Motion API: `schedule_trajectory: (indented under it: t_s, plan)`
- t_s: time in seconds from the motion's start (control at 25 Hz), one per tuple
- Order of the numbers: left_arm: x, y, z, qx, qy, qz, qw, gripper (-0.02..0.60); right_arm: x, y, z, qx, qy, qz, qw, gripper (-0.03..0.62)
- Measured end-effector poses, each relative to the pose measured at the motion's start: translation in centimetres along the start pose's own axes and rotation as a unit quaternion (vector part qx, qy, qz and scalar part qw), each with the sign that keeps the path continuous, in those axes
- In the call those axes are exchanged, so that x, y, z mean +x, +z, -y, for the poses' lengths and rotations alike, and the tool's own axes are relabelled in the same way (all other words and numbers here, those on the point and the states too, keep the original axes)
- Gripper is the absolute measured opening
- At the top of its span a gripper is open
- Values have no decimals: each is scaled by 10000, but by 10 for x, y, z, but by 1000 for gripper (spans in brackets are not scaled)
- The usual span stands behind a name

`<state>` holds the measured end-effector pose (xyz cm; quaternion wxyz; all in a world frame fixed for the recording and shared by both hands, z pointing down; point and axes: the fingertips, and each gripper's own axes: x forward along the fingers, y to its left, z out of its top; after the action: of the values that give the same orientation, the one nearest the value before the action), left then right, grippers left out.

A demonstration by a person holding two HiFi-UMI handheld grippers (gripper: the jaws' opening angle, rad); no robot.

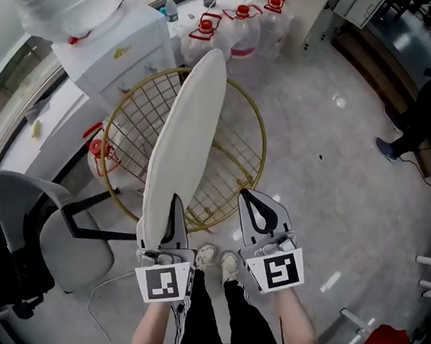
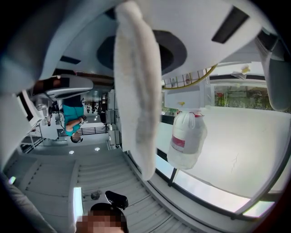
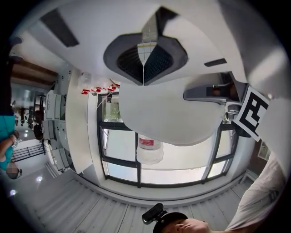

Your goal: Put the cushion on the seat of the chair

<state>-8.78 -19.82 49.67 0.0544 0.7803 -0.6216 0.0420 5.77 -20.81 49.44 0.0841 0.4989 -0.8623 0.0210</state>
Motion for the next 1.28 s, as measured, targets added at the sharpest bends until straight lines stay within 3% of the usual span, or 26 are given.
schedule_trajectory:
  t_s: [0.32,0.56,0.72,0.84,0.96,1.08,1.16,1.28]
  plan:
    - [-3,-83,-3,-91,-39,-449,9989,57,14,-65,-15,278,190,-305,9990,18]
    - [4,-97,3,-135,-73,-538,9984,57,13,-71,-16,254,287,-379,9985,18]
    - [8,-97,3,-541,-285,-654,9960,57,12,-76,-16,313,292,-451,9981,18]
    - [12,-103,4,-993,-608,-943,9887,57,12,-75,-16,298,333,-459,9979,18]
    - [15,-109,2,-1620,-1050,-1348,9719,57,14,-71,-20,306,393,-468,9977,18]
    - [19,-113,-1,-2449,-1374,-1649,9455,57,16,-69,-22,381,432,-502,9971,18]
    - [23,-118,-1,-3109,-1561,-1745,9211,57,16,-74,-22,379,425,-539,9969,18]
    - [32,-127,-2,-4090,-1815,-1848,8750,57,16,-82,-22,441,403,-620,9963,18]
